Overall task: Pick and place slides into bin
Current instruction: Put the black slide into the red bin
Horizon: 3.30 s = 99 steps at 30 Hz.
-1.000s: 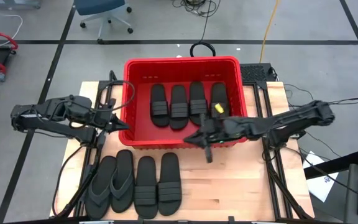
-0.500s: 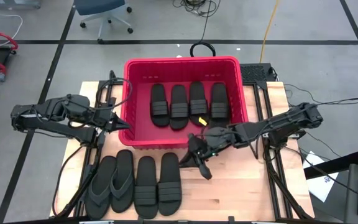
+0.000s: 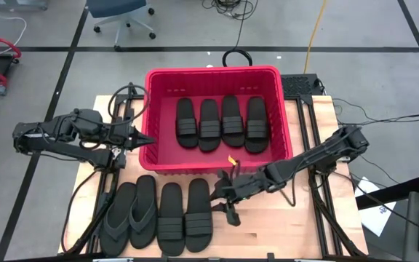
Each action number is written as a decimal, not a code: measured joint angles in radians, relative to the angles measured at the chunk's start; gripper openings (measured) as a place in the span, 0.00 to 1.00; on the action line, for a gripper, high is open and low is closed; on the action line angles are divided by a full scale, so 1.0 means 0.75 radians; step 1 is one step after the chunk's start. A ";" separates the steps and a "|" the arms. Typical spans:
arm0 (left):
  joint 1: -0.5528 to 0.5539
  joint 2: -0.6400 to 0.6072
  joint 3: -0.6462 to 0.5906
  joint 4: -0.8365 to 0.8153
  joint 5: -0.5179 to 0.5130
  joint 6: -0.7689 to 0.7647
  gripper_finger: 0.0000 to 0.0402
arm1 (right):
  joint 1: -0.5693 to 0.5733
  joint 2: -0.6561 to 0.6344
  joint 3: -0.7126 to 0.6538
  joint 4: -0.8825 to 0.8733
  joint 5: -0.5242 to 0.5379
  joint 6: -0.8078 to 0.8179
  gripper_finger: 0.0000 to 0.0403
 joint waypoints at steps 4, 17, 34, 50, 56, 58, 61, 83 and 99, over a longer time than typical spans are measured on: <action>0.000 0.000 0.000 -0.020 0.001 -0.037 0.03 | -0.008 0.096 -0.001 -0.023 -0.041 -0.040 0.31; 0.000 0.000 0.000 -0.183 0.004 -0.052 0.04 | -0.099 0.373 -0.002 0.223 -0.317 0.066 0.43; -0.001 -0.001 0.000 -0.184 0.063 -0.042 0.04 | -0.076 0.497 -0.002 0.186 -0.393 0.256 0.46; -0.001 -0.001 0.000 -0.191 0.061 0.002 0.04 | -0.046 0.385 -0.002 0.157 -0.529 0.278 0.01; 0.000 0.000 0.000 -0.191 0.061 0.029 0.04 | 0.007 0.214 0.117 -0.103 -0.520 0.232 0.01; -0.001 0.000 -0.001 -0.191 0.061 0.029 0.04 | 0.024 0.165 0.223 -0.307 -0.477 0.174 0.01; 0.000 0.000 -0.001 -0.198 0.061 0.029 0.04 | 0.027 0.096 0.396 -0.577 -0.378 0.065 0.01; 0.012 0.000 0.000 -0.192 -0.072 0.028 0.04 | -1.039 -0.363 0.778 -1.904 -0.274 -0.780 0.01; 0.207 0.000 -0.001 -0.191 -0.163 -0.151 0.04 | -1.583 -0.158 0.267 -1.788 -0.704 -1.729 0.01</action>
